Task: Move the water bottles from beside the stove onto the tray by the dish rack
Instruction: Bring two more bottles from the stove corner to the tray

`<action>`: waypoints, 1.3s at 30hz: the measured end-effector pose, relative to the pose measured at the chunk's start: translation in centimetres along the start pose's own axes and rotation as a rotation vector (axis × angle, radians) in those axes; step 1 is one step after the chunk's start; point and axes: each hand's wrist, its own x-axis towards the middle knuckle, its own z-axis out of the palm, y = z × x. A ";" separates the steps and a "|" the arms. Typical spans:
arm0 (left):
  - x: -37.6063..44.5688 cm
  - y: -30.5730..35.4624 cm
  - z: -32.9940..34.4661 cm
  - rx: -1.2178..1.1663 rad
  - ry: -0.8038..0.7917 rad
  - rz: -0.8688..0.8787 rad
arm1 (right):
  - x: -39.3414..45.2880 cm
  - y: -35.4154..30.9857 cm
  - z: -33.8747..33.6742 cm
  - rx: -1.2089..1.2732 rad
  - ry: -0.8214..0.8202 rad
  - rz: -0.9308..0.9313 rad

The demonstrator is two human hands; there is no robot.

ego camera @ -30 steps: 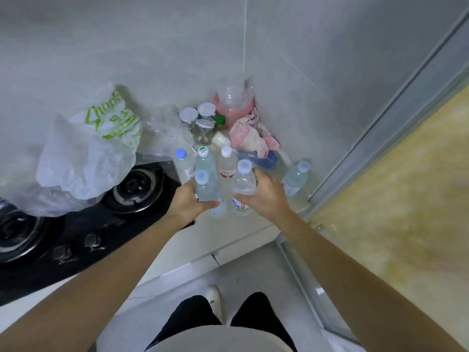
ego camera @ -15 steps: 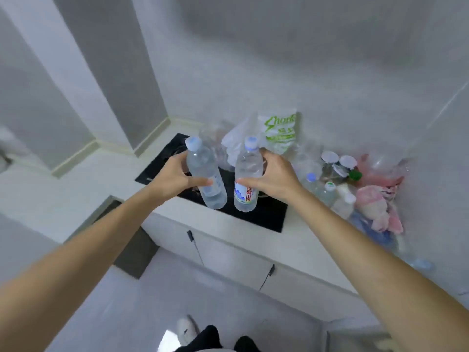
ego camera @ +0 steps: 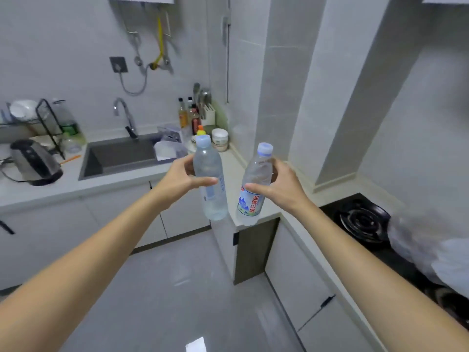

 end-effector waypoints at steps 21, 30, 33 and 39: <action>-1.6 -15.7 -47.9 0.174 0.730 -0.319 | 33.5 -22.6 51.9 0.010 -0.661 -0.508; -5.5 -19.8 -60.3 0.173 1.067 -0.502 | 38.4 -31.7 71.5 0.050 -0.930 -0.668; -7.6 -22.0 -64.7 0.148 1.147 -0.541 | 38.3 -34.5 77.9 0.062 -0.981 -0.682; -10.3 -27.3 -77.3 0.160 1.223 -0.536 | 38.8 -40.4 91.2 0.054 -1.021 -0.711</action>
